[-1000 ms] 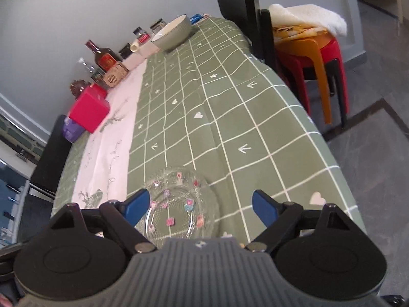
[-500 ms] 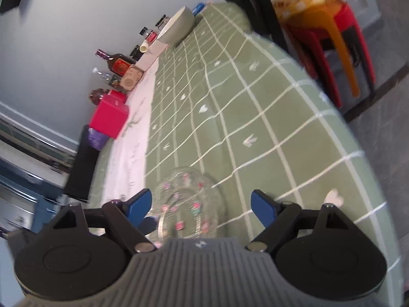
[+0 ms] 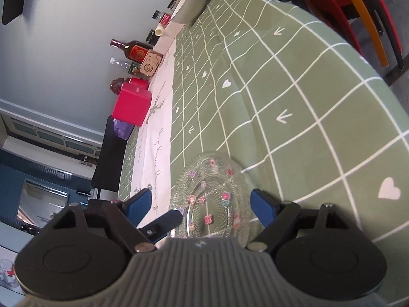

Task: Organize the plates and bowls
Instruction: 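Close both tools on the beaded plate rim and lift it, then carry the beaded plate with both tools toward the first glass plate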

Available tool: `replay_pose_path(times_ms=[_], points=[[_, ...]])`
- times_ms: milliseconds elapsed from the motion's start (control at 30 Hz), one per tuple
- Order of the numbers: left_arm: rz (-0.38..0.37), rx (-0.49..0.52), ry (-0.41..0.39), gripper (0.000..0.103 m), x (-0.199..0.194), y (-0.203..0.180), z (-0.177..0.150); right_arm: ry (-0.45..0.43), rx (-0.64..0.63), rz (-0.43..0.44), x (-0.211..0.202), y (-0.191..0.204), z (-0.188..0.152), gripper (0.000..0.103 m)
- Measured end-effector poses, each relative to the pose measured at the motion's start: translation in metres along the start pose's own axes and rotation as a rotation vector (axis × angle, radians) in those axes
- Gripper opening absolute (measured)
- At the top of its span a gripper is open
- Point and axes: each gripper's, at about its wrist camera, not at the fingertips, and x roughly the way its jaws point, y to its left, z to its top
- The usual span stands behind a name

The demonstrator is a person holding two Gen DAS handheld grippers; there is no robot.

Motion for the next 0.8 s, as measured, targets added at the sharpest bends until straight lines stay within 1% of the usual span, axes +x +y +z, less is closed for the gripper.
replay_pose_path(times_ms=[33,67,133,200,267,300,333,367,400,433,467,500,567,667,800], points=[[0.007,0.009,-0.007,0.082,0.000,-0.002,-0.001,0.002,-0.023,0.003,0.001,0.003,-0.001,0.089],[0.012,0.008,-0.018,0.082,0.000,-0.002,-0.003,0.003,-0.043,0.006,0.002,0.004,-0.002,0.091],[0.012,-0.020,-0.036,0.082,0.000,-0.001,-0.004,-0.001,-0.045,0.010,0.003,0.004,-0.003,0.091],[0.003,-0.066,-0.049,0.082,0.000,0.002,-0.004,-0.023,-0.020,0.004,0.002,0.002,-0.003,0.089],[-0.015,-0.114,-0.058,0.081,-0.002,0.008,-0.004,-0.040,-0.006,-0.004,0.000,-0.001,-0.005,0.081],[-0.024,-0.144,-0.066,0.078,-0.003,0.012,-0.004,-0.046,0.008,-0.007,-0.001,-0.004,-0.005,0.078],[-0.024,-0.169,-0.077,0.072,-0.004,0.015,-0.004,-0.050,0.036,-0.004,-0.002,-0.009,-0.004,0.070],[-0.024,-0.198,-0.089,0.069,-0.005,0.020,-0.005,-0.050,0.072,0.005,-0.004,-0.014,-0.004,0.061],[-0.028,-0.227,-0.100,0.062,-0.006,0.024,-0.006,-0.045,0.114,0.025,-0.005,-0.022,-0.004,0.055],[-0.039,-0.264,-0.110,0.058,-0.007,0.029,-0.007,-0.040,0.145,0.056,-0.006,-0.029,-0.005,0.047],[-0.056,-0.302,-0.117,0.058,-0.007,0.034,-0.008,-0.039,0.163,0.090,-0.007,-0.035,-0.007,0.043],[-0.074,-0.345,-0.123,0.057,-0.008,0.038,-0.009,-0.042,0.160,0.112,-0.009,-0.037,-0.009,0.042],[-0.097,-0.400,-0.131,0.057,-0.008,0.044,-0.010,-0.040,0.145,0.114,-0.009,-0.034,-0.011,0.042],[-0.101,-0.422,-0.146,0.058,-0.008,0.047,-0.011,-0.023,0.143,0.095,-0.006,-0.029,-0.011,0.044],[-0.138,-0.479,-0.153,0.058,-0.010,0.059,-0.013,-0.002,0.215,0.132,-0.002,-0.032,-0.009,0.046]])
